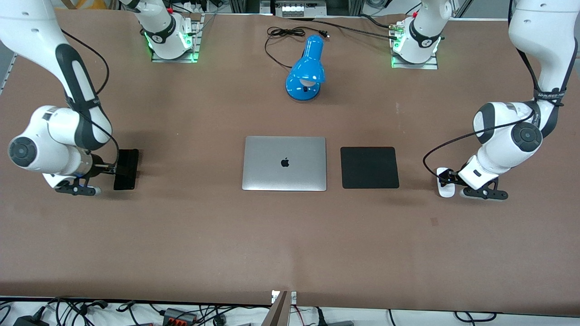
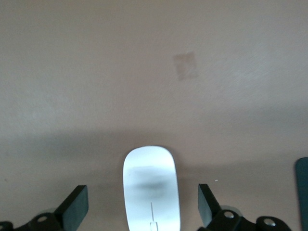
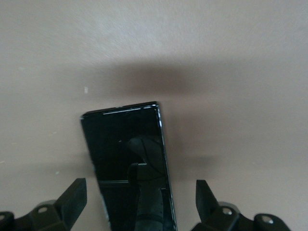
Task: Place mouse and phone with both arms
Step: 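Reach the left gripper to the white mouse while the right gripper reaches the phone, then grasp the mouse with the left gripper while the right gripper grasps the phone, then carry the mouse onto the black pad with the left gripper, then release the mouse and raise the left gripper while the right gripper carries the phone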
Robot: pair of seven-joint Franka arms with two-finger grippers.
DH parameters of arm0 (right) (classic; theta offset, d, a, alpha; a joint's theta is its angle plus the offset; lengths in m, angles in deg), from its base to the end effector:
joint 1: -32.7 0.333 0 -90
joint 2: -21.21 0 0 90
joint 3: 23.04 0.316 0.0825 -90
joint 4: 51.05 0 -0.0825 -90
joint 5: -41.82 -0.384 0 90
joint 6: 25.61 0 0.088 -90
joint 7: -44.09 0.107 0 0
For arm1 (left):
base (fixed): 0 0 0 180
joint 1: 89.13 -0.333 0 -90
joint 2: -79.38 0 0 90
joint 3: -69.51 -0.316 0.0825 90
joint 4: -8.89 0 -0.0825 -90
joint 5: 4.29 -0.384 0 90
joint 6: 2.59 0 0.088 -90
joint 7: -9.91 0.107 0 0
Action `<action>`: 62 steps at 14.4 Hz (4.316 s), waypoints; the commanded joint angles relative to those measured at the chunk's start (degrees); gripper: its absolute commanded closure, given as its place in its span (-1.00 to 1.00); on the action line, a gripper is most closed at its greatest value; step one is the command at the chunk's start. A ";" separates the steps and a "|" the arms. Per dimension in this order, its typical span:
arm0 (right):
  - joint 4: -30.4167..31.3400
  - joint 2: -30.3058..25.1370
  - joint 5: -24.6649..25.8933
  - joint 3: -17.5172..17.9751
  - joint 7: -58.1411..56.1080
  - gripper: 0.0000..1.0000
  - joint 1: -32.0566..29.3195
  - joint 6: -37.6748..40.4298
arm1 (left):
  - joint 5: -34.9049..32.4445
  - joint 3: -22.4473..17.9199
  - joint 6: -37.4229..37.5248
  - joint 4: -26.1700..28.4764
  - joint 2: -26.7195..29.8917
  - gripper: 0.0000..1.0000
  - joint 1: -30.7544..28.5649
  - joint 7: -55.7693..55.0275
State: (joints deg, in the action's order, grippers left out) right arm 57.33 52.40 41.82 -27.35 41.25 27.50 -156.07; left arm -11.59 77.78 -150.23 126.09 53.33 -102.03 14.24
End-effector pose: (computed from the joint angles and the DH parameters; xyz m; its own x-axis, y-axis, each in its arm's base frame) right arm 0.6080 -0.1002 0.2031 0.9812 -0.1095 -0.1587 -0.1059 -0.9939 0.0311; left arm 0.6031 0.0486 0.2252 0.9932 -0.0830 0.0819 -0.0816 -0.9965 -0.0199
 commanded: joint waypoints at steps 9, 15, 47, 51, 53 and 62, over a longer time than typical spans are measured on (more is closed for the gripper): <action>-0.37 2.38 0.09 0.97 0.91 -1.00 -0.25 -0.58 | -1.40 0.44 -15.57 6.98 -3.48 -0.97 -1.42 1.20; -0.45 2.91 -0.08 1.14 0.99 -1.00 0.53 -0.58 | -1.49 0.52 -14.69 6.90 -2.52 0.65 -1.51 3.75; -10.65 2.29 -2.19 1.75 7.57 0.38 13.79 13.66 | -3.51 11.60 4.10 -1.88 -3.49 -1.00 9.74 -26.40; -10.56 2.64 -11.40 1.76 9.86 0.38 19.68 12.86 | -4.47 11.51 26.29 -16.87 -2.51 -1.00 9.39 -24.82; -10.30 2.64 -11.60 1.76 13.10 0.37 22.15 11.90 | -6.06 11.60 35.46 -24.97 -2.51 -1.00 9.04 -20.44; -7.58 5.80 -11.16 1.67 24.46 0.33 30.85 3.12 | -5.27 12.56 67.65 -50.41 1.87 -1.00 4.30 -6.54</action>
State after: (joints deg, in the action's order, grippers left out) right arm 48.31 58.00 31.30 -25.23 64.61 56.79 -150.46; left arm -16.33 89.36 -86.54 77.86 53.93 -95.36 5.33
